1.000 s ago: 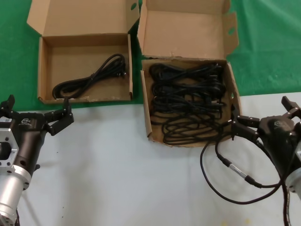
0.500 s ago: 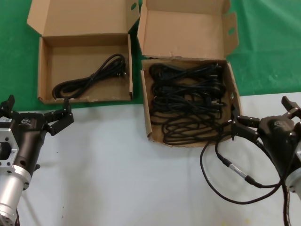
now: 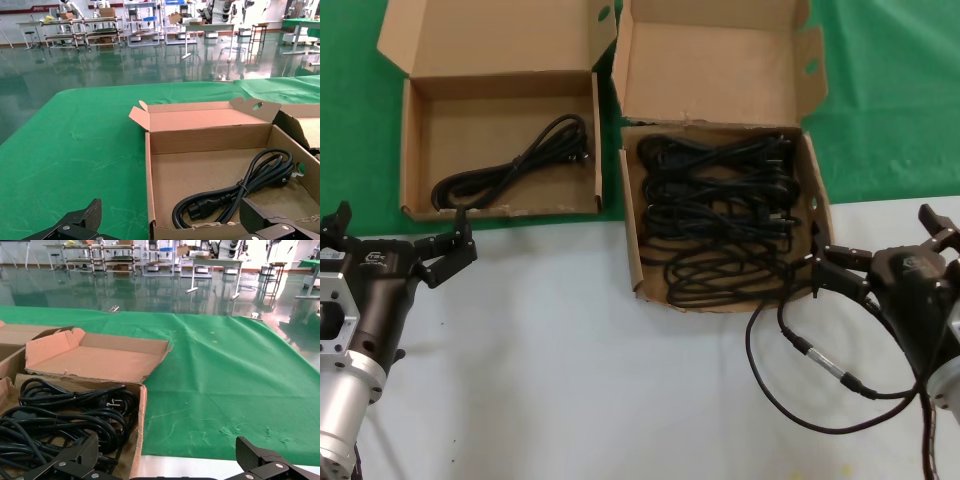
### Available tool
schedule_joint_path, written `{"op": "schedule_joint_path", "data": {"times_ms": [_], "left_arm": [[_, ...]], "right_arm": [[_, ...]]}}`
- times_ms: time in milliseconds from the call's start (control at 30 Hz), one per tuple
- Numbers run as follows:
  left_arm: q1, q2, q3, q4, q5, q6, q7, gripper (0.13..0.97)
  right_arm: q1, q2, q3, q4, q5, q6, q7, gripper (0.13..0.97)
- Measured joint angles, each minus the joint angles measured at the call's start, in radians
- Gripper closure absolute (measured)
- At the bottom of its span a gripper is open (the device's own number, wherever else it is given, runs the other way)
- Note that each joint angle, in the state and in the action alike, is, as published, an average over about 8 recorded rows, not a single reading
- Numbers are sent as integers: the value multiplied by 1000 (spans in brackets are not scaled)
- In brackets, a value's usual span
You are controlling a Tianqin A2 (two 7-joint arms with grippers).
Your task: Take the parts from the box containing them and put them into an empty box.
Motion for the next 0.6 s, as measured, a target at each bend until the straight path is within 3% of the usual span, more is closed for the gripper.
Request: {"op": "schedule_joint_path", "data": {"times_ms": [600], "left_arm": [[0, 0, 0, 0, 0, 0, 0, 132]], "right_arm": [[0, 0, 0, 0, 0, 0, 0, 129]]}}
